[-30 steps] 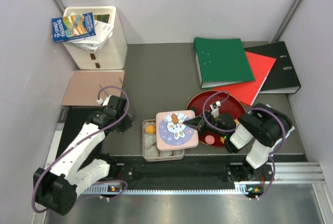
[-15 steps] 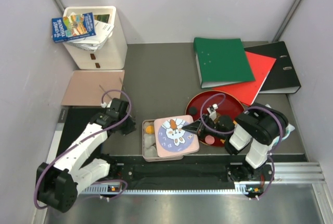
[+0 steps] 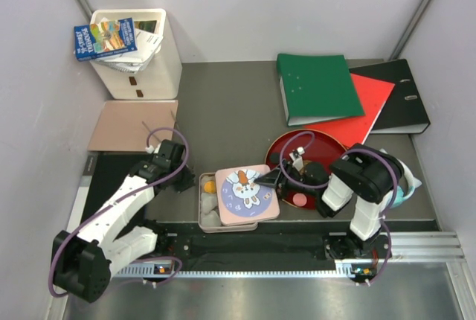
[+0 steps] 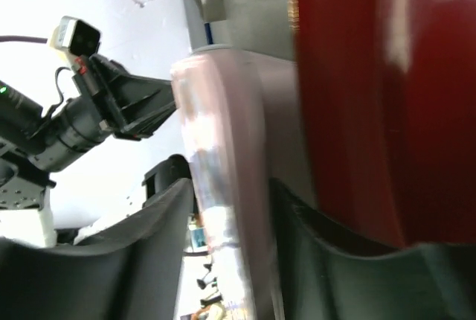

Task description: Pack the cookies

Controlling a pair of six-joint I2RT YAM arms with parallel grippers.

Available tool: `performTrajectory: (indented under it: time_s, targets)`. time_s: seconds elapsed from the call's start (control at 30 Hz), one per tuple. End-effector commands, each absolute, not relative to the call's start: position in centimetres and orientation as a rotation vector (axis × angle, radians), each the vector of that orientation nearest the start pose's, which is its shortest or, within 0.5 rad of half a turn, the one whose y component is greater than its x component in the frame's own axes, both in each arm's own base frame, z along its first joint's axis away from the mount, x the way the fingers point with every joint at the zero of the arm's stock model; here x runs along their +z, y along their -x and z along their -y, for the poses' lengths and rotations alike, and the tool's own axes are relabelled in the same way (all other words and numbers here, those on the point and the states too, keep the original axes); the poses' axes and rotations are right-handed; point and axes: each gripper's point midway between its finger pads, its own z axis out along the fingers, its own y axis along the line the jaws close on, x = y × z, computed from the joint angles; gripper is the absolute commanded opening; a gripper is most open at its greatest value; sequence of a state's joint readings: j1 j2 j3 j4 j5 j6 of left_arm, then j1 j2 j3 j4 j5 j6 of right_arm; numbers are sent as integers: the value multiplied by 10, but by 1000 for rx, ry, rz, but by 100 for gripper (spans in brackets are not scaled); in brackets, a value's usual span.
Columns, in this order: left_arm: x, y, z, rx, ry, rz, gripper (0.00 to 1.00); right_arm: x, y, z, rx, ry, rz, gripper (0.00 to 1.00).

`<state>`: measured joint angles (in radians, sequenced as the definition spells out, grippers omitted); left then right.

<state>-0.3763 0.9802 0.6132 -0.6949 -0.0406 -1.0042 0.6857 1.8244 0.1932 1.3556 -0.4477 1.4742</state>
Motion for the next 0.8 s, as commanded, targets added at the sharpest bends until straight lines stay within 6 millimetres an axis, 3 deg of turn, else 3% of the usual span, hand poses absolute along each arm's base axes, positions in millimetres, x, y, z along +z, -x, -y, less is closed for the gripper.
performTrajectory:
  time_s: [0.0,0.07,0.1,0.27,0.3,0.33,0.43,0.77]
  targets:
    - [74,-207,115,-443,833,-2535,0,103,-192,-311,1844,-312,-2064,53]
    - [74,-207,115,-445,831,-2534,0,114,-191,-312,1826,-252,-2050,55]
    - [75,-207,115,-446,831,-2533,0,104,-190,-311,1785,-264,-2109,55]
    - [74,-207,116,-456,832,-2527,0,114,-191,-314,1668,-114,-2169,56]
    - [74,-207,116,-458,832,-2526,0,104,-187,-310,1610,-121,-2251,57]
    - [74,-207,117,-460,833,-2526,0,110,-192,-313,1581,-54,-2238,57]
    - [74,-209,118,-468,835,-2523,0,103,-190,-310,1500,0,-2311,59]
    - [72,-208,118,-460,822,-2530,0,68,-187,-289,1265,-14,-2476,62]
